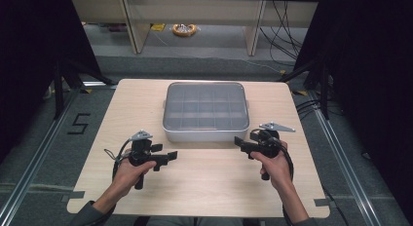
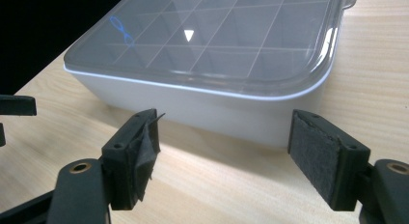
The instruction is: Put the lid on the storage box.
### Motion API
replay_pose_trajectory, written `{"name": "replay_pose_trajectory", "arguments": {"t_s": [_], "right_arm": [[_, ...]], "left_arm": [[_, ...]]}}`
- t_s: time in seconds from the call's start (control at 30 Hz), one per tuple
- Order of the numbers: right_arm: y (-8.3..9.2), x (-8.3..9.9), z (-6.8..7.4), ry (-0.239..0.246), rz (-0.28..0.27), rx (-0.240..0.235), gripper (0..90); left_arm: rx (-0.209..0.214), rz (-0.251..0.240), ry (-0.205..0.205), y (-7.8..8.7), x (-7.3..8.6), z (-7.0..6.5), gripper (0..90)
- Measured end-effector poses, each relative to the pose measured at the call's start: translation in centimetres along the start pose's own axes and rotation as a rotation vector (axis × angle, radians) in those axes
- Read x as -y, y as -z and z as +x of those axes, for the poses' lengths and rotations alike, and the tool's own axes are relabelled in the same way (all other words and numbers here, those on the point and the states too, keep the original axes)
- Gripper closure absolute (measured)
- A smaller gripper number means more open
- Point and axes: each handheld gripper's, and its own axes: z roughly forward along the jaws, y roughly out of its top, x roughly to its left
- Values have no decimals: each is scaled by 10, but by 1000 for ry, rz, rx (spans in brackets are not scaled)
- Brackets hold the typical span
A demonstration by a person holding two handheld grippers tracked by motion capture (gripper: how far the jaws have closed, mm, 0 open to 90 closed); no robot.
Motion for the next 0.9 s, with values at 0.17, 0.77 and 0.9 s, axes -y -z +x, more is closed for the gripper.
{"name": "replay_pose_trajectory", "arguments": {"t_s": [0.17, 0.77, 0.9], "right_arm": [[3, 8, 6, 11, 7, -14, 276], [16, 40, 22, 35, 36, -43, 196], [19, 48, 23, 22, 30, -56, 163]], "left_arm": [[13, 18, -47, 1, 9, -8, 192], [29, 37, -91, 7, 32, -21, 149], [25, 32, -114, 10, 38, -23, 149]]}}
